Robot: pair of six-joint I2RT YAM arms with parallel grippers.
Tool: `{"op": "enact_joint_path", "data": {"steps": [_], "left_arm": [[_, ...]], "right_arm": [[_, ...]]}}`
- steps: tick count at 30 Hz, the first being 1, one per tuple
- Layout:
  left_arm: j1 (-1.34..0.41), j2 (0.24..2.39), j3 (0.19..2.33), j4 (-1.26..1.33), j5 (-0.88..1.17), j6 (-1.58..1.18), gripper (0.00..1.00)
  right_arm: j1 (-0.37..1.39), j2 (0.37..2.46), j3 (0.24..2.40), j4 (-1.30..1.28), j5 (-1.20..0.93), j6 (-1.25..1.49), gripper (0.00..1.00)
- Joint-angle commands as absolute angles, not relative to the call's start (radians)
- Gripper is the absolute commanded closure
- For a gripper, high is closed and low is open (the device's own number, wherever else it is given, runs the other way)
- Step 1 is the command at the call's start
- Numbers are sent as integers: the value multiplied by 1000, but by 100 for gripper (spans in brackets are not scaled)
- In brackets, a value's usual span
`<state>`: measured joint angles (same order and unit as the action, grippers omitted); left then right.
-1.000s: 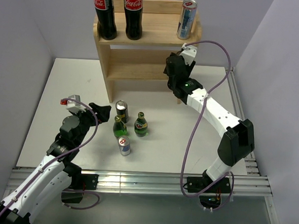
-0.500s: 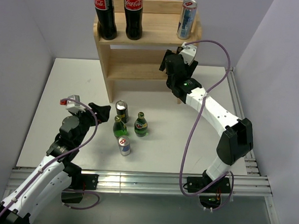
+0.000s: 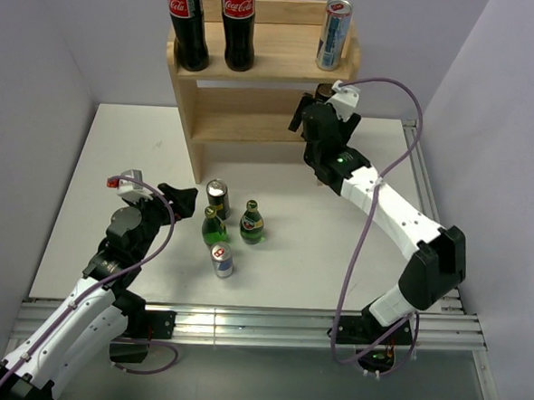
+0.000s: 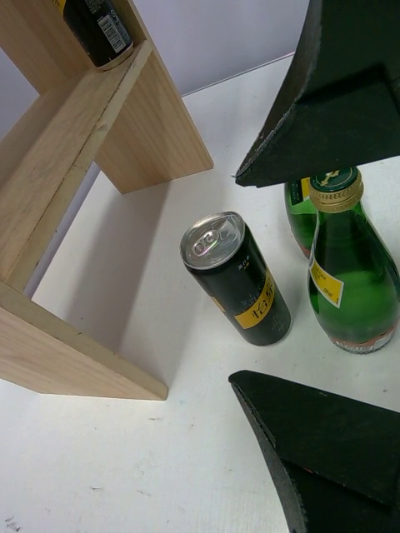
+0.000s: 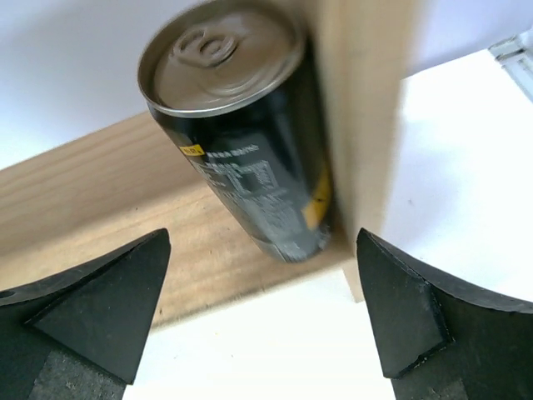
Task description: Place and organize the beverage onto the shelf
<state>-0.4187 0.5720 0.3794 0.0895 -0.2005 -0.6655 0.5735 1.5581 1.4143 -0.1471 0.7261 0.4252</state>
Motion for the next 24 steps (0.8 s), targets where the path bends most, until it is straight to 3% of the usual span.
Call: {"op": "enact_joint_path", "data": {"steps": [1, 11, 15, 18, 24], "left_arm": [[-420, 561, 373, 112, -209, -644, 1], [-422, 560, 374, 114, -210, -646, 1], [-422, 563, 377, 114, -210, -646, 1], [-422, 561, 374, 114, -212, -646, 1], [-422, 563, 373, 117, -209, -647, 1]], "right_arm": [[606, 1441, 1385, -109, 796, 405, 0], [756, 1208, 1249, -176, 874, 414, 0], [927, 1115, 1044, -149, 831, 506, 0], [1047, 1037, 803, 64, 816, 492, 0], [1190, 1140, 634, 149, 744, 647, 0]]}}
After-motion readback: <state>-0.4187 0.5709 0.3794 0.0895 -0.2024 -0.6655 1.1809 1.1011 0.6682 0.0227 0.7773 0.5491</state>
